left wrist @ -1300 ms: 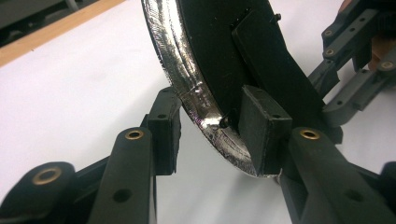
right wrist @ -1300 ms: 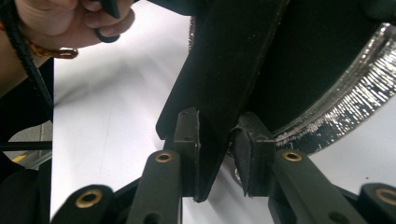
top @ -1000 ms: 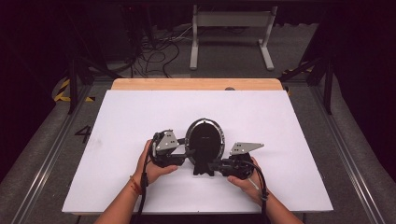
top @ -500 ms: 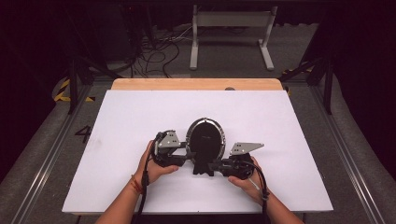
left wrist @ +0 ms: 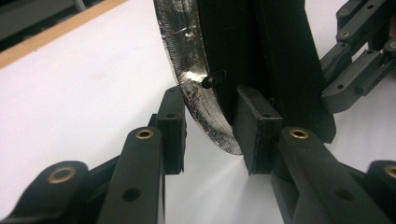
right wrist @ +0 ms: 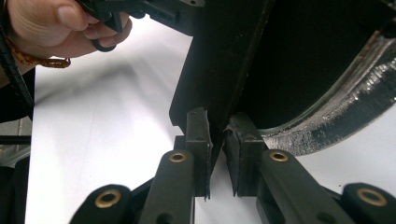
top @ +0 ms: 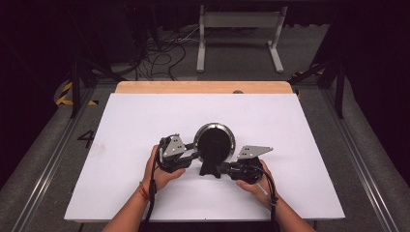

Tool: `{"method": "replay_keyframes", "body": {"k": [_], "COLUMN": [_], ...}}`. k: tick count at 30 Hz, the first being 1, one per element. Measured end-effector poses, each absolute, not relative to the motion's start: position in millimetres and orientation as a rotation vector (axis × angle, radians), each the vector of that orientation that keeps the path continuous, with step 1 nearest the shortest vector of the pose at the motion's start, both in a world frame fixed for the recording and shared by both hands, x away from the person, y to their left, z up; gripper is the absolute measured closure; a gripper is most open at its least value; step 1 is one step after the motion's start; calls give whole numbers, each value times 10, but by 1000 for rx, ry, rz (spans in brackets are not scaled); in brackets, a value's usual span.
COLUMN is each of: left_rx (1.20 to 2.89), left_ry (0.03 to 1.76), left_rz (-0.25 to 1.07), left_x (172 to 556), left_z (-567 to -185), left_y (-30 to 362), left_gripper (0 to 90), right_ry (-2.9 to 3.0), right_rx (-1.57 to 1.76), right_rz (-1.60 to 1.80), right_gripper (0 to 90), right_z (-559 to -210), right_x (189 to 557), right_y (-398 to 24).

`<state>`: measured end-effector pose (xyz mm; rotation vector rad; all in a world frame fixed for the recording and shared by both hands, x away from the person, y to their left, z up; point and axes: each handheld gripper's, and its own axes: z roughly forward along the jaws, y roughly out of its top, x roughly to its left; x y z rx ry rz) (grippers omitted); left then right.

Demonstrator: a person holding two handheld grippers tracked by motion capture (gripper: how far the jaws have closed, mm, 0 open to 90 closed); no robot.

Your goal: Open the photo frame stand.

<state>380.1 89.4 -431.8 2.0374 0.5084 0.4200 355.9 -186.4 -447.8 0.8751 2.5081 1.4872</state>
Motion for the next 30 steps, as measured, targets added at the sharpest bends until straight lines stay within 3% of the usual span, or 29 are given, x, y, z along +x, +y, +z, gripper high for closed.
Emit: {"method": "replay_keyframes", "body": {"k": [7,14,18,27,29,30], "left_rx": [2020,2044,2051,2002,2005,2017], "left_ry": [465,464,505,483,463,434], "left_rz": [402,366,338,321,311,306], "left_x": [3790,3835,3905,3946,3947,3938], "left_z": [-4347,-4383,-4433,-4367,-4362,-4362], "left_y": [982,937,903,914,910,895], "left_gripper": [692,397,294,318,410,410], "right_ry": [2526,2547,2548,2559,2560,2561], "right_rx": [843,808,810,778,778,776], "right_rz": [1488,1453,1446,1438,1437,1434], "right_gripper": [831,845,857,867,867,866], "right_z": [-4475,-4485,-4490,-4488,-4487,-4485], "right_x": [3546,3522,3532,3519,3519,3517], "right_y": [-1867,-1826,-1832,-1816,-1817,-1817]}}
